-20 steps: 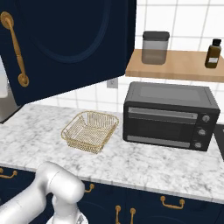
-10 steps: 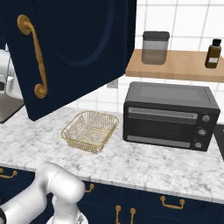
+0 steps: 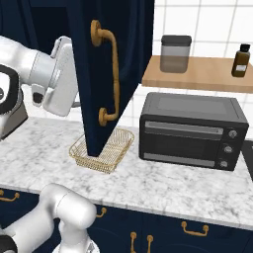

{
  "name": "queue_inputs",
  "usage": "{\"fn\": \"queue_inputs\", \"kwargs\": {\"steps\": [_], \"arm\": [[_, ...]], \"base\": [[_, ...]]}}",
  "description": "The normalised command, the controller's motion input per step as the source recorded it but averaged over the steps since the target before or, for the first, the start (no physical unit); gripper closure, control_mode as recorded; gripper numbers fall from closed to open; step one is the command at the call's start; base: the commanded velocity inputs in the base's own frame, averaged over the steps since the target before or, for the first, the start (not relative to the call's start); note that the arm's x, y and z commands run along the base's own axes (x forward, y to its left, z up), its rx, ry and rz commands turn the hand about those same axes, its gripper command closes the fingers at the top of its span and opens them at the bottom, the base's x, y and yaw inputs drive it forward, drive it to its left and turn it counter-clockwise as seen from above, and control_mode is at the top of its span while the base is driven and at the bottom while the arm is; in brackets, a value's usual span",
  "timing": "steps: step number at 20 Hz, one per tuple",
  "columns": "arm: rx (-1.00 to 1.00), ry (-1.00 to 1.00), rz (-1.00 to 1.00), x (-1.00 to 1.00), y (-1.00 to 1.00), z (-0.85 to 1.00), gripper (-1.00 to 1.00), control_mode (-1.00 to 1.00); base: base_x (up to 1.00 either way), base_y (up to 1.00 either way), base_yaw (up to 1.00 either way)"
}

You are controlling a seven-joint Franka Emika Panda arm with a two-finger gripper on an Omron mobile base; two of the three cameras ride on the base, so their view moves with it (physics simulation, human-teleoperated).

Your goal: Open the cabinet, pick up the bread from the cabinet and place it in the basket. Then move the basket to the dining counter.

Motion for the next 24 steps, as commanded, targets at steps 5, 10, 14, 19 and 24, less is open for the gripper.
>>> {"fn": "queue_inputs", "kwargs": {"steps": [5,10,14,19,24], "arm": [[0.14,-0.20,-0.13,0.23,-0.50,-0.20,-1.00,-1.00],[0.11,-0.22,0.01,0.18,0.39,-0.02,-1.00,-1.00],[0.01,-0.11,0.07,0.00,0.98,0.00,-1.00,-1.00],[0.00,0.05,0.19,0.04,1.00,0.00,-1.00,-1.00],[-0.19,0.17,0.49,0.00,0.61,0.00,-1.00,-1.00]], "base": [[0.00,0.00,0.00],[0.00,0.00,0.00],[0.00,0.00,0.00],[0.00,0.00,0.00],[0.00,0.00,0.00]]}}
